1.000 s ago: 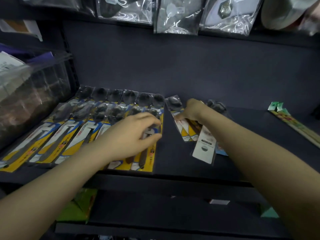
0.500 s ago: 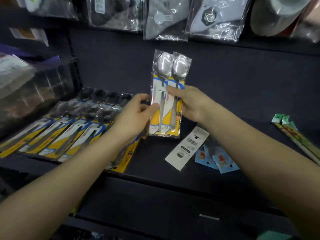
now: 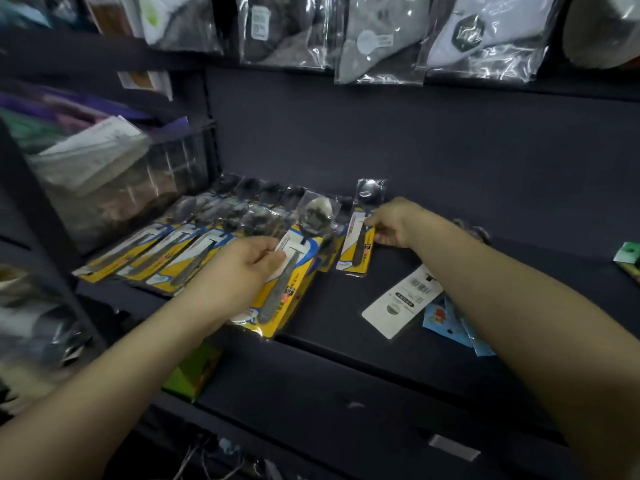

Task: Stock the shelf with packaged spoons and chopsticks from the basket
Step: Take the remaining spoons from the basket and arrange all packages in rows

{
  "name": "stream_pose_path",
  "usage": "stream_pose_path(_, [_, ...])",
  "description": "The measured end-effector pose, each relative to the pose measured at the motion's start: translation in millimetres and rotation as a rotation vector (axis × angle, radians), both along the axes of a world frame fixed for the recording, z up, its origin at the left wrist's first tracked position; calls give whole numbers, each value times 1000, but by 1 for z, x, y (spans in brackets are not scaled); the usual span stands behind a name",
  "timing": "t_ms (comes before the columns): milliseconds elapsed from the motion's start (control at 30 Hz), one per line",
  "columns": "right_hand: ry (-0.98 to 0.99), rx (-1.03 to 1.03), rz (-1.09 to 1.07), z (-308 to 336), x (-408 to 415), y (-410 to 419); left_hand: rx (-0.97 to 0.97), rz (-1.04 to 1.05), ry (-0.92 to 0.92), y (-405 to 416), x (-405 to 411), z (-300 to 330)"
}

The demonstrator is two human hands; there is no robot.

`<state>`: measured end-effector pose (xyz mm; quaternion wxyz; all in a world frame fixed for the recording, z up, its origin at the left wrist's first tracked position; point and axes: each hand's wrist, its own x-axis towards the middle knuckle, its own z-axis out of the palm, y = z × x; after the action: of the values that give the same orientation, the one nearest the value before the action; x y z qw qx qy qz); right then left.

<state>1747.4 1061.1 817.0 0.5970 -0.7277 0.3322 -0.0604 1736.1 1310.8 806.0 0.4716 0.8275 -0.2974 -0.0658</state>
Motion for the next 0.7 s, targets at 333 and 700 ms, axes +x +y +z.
stream_pose_path(333, [-42,-490,133,6,-16,21,12,-93,122,-16,-8,-7])
stream_pose_path(700, [-214,-460,186,-18,-14,14,382,-268,-664,-22,0,-24])
